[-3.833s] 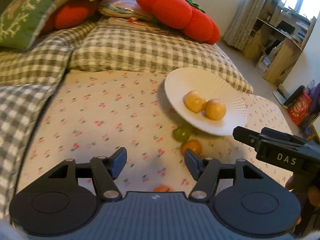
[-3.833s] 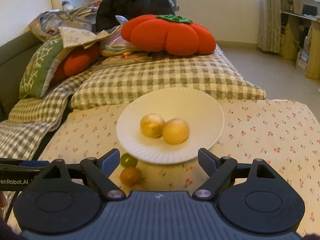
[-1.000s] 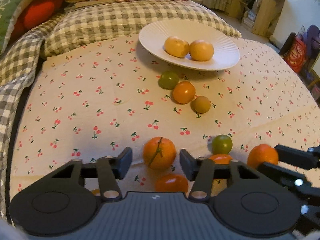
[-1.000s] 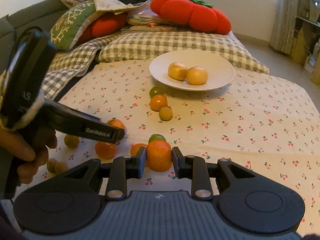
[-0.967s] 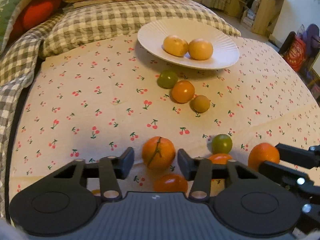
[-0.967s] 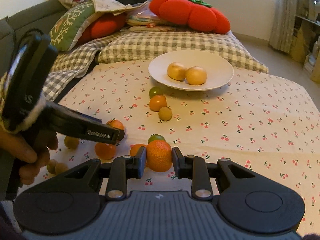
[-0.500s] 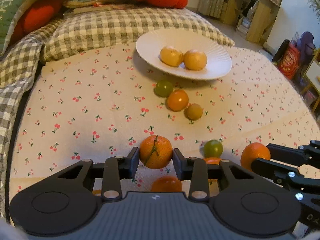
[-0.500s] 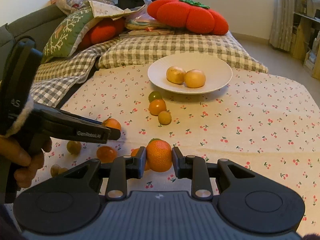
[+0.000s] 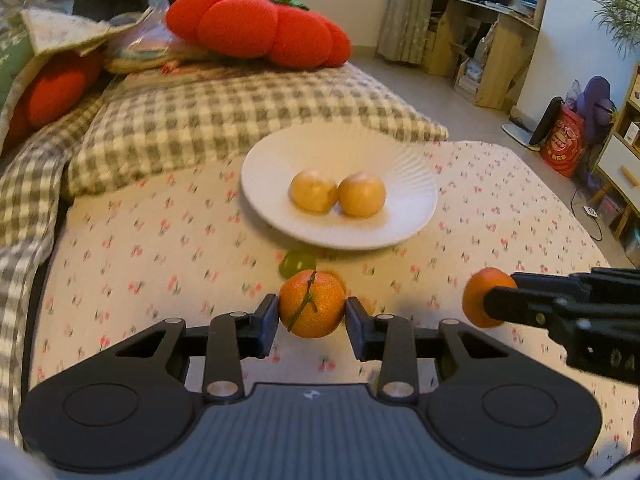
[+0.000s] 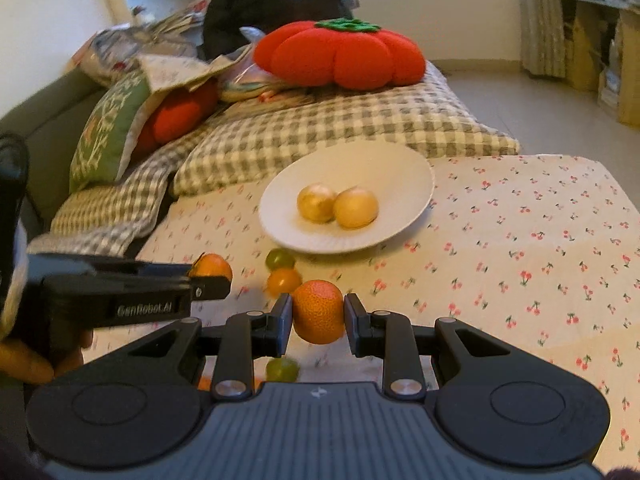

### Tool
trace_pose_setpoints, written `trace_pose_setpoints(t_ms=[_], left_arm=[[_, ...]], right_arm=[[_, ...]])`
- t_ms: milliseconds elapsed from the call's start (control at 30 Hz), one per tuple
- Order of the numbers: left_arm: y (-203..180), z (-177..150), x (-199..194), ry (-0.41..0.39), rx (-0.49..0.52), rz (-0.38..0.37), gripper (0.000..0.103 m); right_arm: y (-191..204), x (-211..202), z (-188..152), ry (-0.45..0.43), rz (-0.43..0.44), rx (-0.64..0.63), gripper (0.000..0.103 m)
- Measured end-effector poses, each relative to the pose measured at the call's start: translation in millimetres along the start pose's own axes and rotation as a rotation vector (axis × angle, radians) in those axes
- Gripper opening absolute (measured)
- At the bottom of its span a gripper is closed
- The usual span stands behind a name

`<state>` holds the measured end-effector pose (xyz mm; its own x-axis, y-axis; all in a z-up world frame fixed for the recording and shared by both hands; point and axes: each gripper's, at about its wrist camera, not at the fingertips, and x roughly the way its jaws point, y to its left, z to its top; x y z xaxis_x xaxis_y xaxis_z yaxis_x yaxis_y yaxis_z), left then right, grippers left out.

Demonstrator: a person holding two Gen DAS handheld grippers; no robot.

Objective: Organize fruits
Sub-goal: 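Carry both tangerines onto the white plate and open both tools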

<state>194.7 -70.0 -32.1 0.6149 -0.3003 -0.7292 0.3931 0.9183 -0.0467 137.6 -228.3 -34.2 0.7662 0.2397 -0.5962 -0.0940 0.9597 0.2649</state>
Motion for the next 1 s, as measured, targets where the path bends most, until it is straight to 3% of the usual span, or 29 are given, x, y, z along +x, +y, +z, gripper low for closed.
trace_pose_setpoints(t_ms=[267, 433, 733, 1000], left_arm=[[-4.3, 21.4, 26.8, -0.005, -0.039, -0.050, 0.029], [-5.2, 32.1, 44.1, -0.017, -0.029, -0.039, 0.029], [-17.3, 51.9, 74.5, -0.015, 0.020, -0.056, 0.029], [-18.1, 54.8, 94.3, 0.024, 0.007, -0.074, 0.029]], right_arm=[[-22.0, 31.1, 20.1, 0.029, 0.051, 0.079, 0.025], [-29.9, 43.0, 35.9, 0.006, 0.058, 0.100, 0.025], [-49.0, 69.9, 56.5, -0.006, 0.019, 0.130, 0.025], [-62.7, 89.1, 68.2, -0.011, -0.019, 0.134, 0.025]])
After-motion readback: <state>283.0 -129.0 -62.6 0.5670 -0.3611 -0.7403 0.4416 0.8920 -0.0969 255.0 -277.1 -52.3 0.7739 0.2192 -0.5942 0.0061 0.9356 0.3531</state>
